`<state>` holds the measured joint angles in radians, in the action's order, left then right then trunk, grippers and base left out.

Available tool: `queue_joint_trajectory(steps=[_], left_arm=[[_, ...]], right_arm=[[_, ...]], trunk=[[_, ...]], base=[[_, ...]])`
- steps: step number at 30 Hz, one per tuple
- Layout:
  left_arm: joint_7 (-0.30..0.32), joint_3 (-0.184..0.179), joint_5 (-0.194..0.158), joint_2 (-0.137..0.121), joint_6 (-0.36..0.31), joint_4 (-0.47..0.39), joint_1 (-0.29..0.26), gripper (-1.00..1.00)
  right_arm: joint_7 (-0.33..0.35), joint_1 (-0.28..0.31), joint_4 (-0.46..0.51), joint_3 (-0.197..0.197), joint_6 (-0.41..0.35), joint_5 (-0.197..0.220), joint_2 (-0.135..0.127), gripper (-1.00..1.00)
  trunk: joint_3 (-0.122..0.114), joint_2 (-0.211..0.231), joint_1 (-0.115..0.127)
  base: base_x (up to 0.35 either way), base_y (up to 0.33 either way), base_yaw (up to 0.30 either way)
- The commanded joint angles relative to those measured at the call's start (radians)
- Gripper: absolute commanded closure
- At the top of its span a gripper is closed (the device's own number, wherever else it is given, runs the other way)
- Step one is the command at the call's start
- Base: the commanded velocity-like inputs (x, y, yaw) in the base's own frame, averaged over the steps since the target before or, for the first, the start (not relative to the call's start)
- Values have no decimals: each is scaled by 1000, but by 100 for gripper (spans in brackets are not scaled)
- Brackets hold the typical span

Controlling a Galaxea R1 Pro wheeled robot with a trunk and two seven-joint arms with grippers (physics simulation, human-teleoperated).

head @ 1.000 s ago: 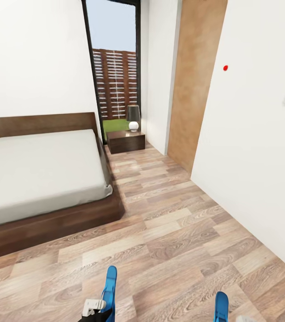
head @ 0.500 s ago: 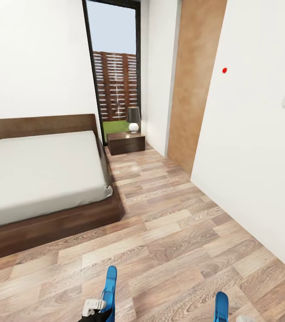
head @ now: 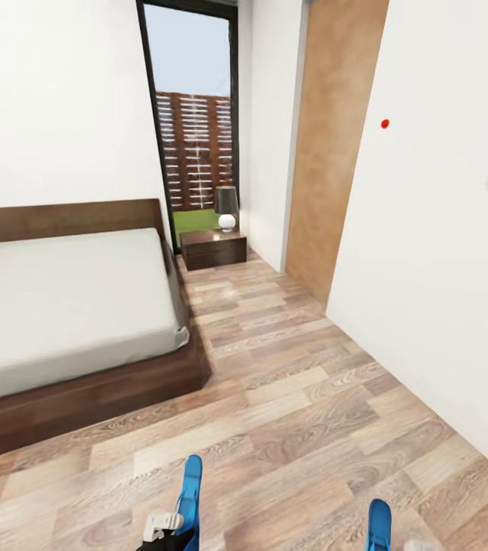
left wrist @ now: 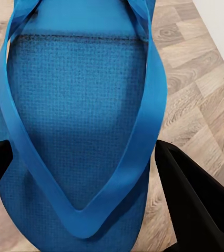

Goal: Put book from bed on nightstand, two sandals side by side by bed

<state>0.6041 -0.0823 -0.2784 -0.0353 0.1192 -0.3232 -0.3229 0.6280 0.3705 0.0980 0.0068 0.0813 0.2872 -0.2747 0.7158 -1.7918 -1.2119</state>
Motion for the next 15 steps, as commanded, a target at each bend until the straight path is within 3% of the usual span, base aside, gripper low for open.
queue_joint_trajectory(steps=[1, 15], left_arm=[[-1, -8, -7, 0, 7, 1, -1, 100], [-1, -8, -7, 5, 7, 3, -1, 100]], right_arm=[[3, 1, -1, 1, 3, 4, 0, 100], [2, 1, -1, 1, 4, -1, 0, 100]], trunk=[[1, 0, 0], [1, 0, 0]], base=[[317, -50, -1], [316, -109, -21]])
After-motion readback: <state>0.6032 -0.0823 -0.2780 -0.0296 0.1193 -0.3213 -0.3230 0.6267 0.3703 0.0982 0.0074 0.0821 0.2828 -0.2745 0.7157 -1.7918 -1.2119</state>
